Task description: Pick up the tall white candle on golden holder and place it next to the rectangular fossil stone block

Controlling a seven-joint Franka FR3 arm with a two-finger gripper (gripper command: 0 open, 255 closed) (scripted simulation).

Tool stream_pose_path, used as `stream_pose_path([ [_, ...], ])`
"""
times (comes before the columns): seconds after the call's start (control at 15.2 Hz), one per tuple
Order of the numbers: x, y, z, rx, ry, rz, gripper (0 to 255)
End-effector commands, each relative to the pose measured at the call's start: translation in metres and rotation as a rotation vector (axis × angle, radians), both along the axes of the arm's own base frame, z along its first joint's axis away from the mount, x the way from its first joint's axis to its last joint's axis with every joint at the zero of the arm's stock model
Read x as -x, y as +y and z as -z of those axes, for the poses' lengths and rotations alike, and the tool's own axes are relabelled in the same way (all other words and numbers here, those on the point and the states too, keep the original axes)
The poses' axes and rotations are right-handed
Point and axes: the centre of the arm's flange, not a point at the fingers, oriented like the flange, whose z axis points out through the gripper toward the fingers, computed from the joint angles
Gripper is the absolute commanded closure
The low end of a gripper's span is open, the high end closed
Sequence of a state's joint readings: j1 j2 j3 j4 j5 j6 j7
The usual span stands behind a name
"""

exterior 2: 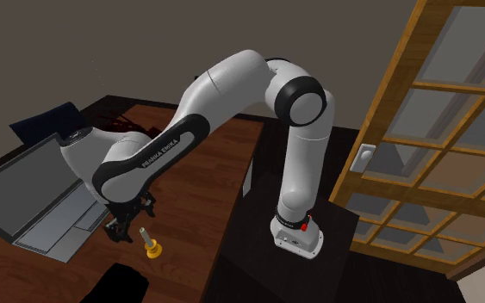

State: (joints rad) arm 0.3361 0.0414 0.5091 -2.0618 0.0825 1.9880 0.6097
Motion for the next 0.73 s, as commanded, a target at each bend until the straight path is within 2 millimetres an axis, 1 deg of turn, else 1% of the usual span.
stream_pose_path([
  [0.0, -0.002, 0.0, -0.02, 0.0, 0.0, 0.0, 0],
  [0.13, -0.005, 0.001, -0.043, 0.0, 0.0, 0.0, 0],
  [0.66, -0.005, 0.001, -0.043, 0.0, 0.0, 0.0, 0],
])
